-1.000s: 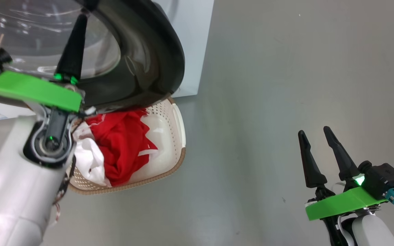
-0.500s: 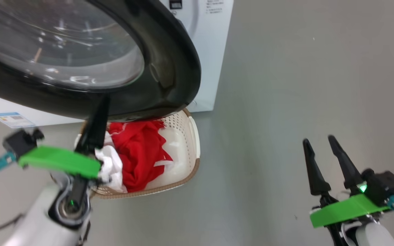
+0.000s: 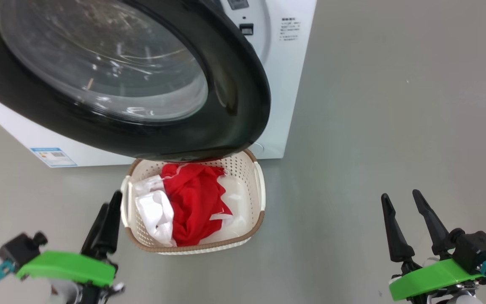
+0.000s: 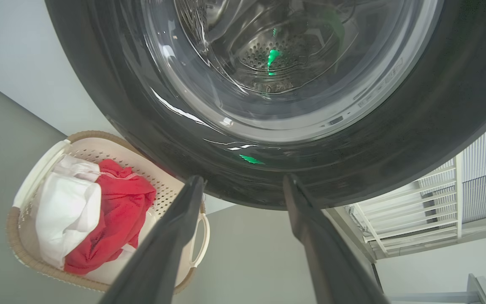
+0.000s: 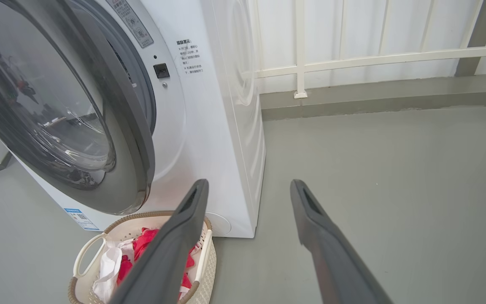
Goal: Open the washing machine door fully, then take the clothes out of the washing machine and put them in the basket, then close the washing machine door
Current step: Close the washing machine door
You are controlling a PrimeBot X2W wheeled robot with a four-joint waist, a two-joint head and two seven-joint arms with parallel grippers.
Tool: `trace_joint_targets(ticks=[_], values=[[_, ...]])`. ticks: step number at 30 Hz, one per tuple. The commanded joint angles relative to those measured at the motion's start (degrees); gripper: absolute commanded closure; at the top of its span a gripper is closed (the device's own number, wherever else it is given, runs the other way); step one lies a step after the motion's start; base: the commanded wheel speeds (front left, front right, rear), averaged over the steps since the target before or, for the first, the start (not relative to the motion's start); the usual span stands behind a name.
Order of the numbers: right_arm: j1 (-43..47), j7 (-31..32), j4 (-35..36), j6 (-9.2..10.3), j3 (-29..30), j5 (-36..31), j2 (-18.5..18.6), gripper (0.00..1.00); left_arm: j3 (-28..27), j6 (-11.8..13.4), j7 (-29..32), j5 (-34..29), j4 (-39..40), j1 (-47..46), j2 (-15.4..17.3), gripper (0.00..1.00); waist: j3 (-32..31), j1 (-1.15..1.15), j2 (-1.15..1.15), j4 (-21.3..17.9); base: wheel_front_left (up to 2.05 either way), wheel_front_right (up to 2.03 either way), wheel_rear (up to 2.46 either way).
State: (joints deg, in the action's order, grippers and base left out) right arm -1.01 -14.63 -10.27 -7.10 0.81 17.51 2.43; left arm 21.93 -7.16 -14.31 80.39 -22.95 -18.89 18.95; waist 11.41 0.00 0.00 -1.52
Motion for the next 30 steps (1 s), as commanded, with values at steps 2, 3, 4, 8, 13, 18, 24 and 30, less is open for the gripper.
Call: trace_joint_targets(ticks=[2, 3, 4, 8, 13, 18, 24, 30], values=[[0.85, -0.37, 1.27, -0.39, -1.14, -0.83, 0.44, 0.0, -3.59, -0.33, -0.68, -2.22, 1.35, 1.28, 1.15, 0.0, -1.08, 0.0, 0.0, 0.99, 0.0, 0.0, 0.0], [1.29, -0.37, 1.22, -0.39, -0.99, -0.97, 0.44, 0.0, -4.96, -0.33, -0.68, -4.85, 1.33, 2.91, 0.96, 0.0, -1.46, 0.0, 0.0, 1.35, 0.0, 0.0, 0.0], [1.49, -0.37, 1.18, -0.39, -0.9, -1.03, 0.44, 0.0, -5.74, -0.33, -0.68, -6.09, 1.34, 3.63, 0.78, 0.0, -1.65, 0.0, 0.0, 1.53, 0.0, 0.0, 0.0], [2.09, -0.37, 1.07, -0.39, -0.54, -1.17, 0.44, 0.0, -8.86, -0.33, -0.68, -12.02, 1.58, 6.25, 0.05, 0.0, -2.33, 0.0, 0.0, 2.2, 0.0, 0.0, 0.0], [2.7, -0.37, 1.07, -0.39, -0.18, -1.28, 0.44, 0.0, -11.92, -0.33, -0.68, -20.03, 2.43, 8.78, -0.63, 0.0, -2.9, 0.0, 0.0, 2.96, 0.0, 0.0, 0.0], [3.15, -0.37, 1.15, -0.39, 0.28, -1.34, 0.44, 0.0, -14.58, -0.33, -0.68, -29.65, 3.23, 10.68, -1.33, 0.0, -3.26, 0.0, 0.0, 3.72, 0.0, 0.0, 0.0], [3.58, -0.37, 1.17, -0.39, 0.61, -1.34, 0.44, 0.0, -17.96, -0.33, -0.69, -40.55, 5.03, 12.83, -2.93, 0.0, -3.69, 0.0, 0.0, 4.37, 0.0, 0.0, 0.0], [3.88, -0.37, 1.06, -0.39, 0.64, -1.17, 0.44, 0.0, -22.4, -0.33, -0.69, -50.04, 8.61, 15.32, -5.17, 0.0, -4.23, 0.0, 0.0, 4.71, 0.0, 0.0, 0.0]])
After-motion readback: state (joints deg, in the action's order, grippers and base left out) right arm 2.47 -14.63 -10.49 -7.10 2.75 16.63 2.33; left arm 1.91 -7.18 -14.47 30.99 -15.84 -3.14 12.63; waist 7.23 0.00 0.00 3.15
